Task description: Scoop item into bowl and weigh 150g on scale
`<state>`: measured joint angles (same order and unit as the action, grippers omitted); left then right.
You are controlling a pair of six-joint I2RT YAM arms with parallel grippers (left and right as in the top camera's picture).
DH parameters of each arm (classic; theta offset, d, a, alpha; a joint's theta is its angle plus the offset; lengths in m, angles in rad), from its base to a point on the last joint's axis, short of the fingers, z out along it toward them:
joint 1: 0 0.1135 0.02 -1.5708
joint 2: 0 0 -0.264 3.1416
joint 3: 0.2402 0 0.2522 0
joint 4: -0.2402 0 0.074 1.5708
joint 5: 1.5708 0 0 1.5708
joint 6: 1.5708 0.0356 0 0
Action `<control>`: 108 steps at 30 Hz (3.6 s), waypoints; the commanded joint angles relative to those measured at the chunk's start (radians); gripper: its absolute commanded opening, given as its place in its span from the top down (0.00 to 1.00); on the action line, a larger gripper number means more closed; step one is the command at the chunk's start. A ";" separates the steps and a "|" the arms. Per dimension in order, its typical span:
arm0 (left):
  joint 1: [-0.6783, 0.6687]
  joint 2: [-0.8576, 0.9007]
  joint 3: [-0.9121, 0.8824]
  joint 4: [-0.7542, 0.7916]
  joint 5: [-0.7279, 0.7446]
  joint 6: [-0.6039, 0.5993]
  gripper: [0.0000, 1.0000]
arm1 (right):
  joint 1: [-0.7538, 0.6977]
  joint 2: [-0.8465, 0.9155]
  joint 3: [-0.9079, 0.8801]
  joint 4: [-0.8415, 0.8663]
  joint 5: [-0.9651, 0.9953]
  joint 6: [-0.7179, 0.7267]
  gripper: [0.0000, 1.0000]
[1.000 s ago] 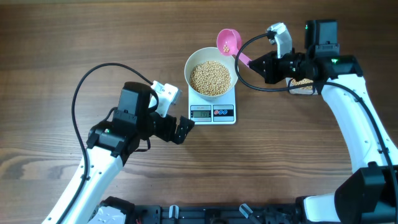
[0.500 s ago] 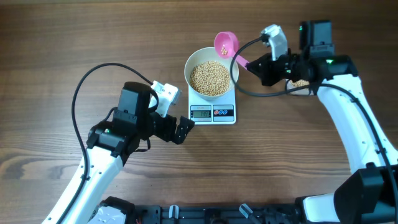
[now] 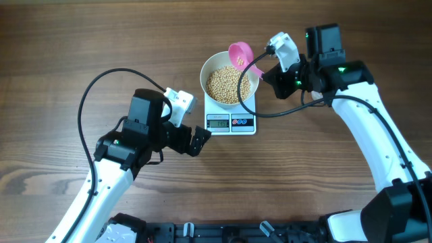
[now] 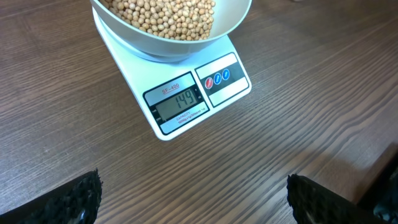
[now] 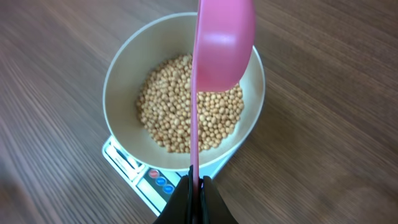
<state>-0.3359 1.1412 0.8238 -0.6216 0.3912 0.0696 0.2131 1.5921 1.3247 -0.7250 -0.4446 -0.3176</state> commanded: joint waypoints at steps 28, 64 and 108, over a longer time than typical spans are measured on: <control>-0.004 0.005 -0.003 0.003 0.012 0.005 0.00 | 0.045 -0.033 0.018 0.021 0.105 -0.101 0.96; -0.004 0.005 -0.003 0.003 0.012 0.005 0.00 | 0.065 -0.045 0.015 0.003 0.186 -0.154 0.96; -0.005 0.005 -0.003 0.003 0.012 0.005 0.00 | 0.110 -0.051 0.016 0.040 0.220 -0.127 0.96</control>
<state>-0.3359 1.1412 0.8238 -0.6220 0.3912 0.0696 0.3183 1.5703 1.3247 -0.6910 -0.2337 -0.4507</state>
